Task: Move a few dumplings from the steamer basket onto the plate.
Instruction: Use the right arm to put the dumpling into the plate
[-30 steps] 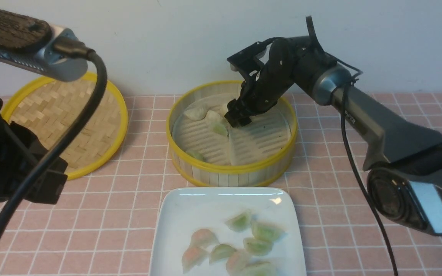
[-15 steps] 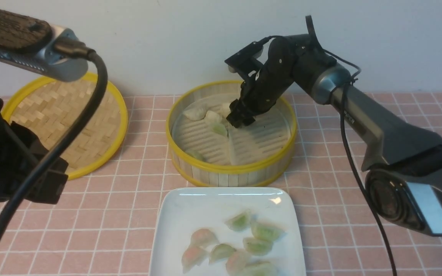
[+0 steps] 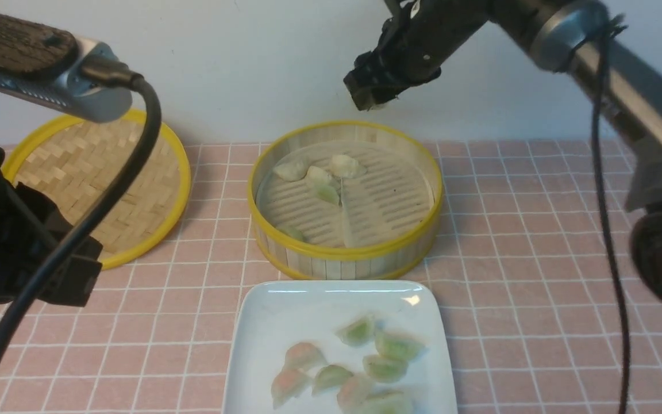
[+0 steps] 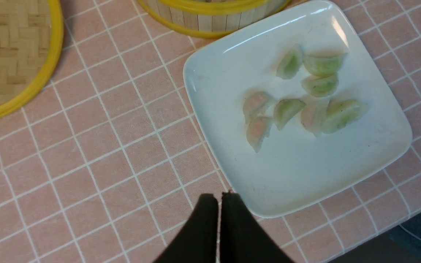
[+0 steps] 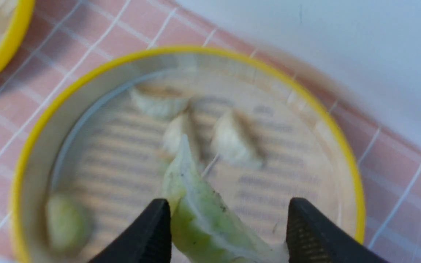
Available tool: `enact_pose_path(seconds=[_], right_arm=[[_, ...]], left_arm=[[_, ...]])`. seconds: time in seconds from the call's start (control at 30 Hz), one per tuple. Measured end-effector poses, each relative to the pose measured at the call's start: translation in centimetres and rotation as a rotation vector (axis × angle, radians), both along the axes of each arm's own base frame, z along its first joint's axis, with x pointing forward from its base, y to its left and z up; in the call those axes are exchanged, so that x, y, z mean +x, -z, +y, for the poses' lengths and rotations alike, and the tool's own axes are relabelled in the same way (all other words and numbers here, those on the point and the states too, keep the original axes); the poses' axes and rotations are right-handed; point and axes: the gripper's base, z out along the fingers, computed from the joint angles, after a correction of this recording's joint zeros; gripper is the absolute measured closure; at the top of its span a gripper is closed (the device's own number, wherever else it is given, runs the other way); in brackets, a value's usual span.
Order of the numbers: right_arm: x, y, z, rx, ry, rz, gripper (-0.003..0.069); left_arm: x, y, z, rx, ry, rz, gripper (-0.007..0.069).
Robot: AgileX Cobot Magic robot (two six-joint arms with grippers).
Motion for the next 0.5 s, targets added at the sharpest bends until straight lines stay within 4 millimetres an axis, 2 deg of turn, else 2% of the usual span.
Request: enact_pose_path(seconds=[0.13,0.2,0.27,0.4,0.5], right_arm=[[-5.0,-0.4,-1.6,0.009,-0.011,0.156,0.0286],[-8.3,-0.5,-2.6,0.026,-0.020,0.234,0.0286],[-12.5,1.3,-3.4,0.008,-0.048,0.340,0.0286],[-18.3,3.2,-3.7,0.011,-0.085,0.367,0.0288],[-22.8,6.1,-3.1,-0.008,-0.140,0.383,0.0288]], left_arm=[[0.0,0.0,0.0,0.000,0.000,0.000,0.0631],[0.0,0.0,0.0,0.000,0.000,0.000,0.0631],[0.0,0.0,0.0,0.000,0.000,0.000,0.0631],[0.0,0.0,-0.1,-0.008,0.008,-0.004,0.0631],[0.0,-0.1,-0.2,-0.020,0.012,-0.009,0.0631]])
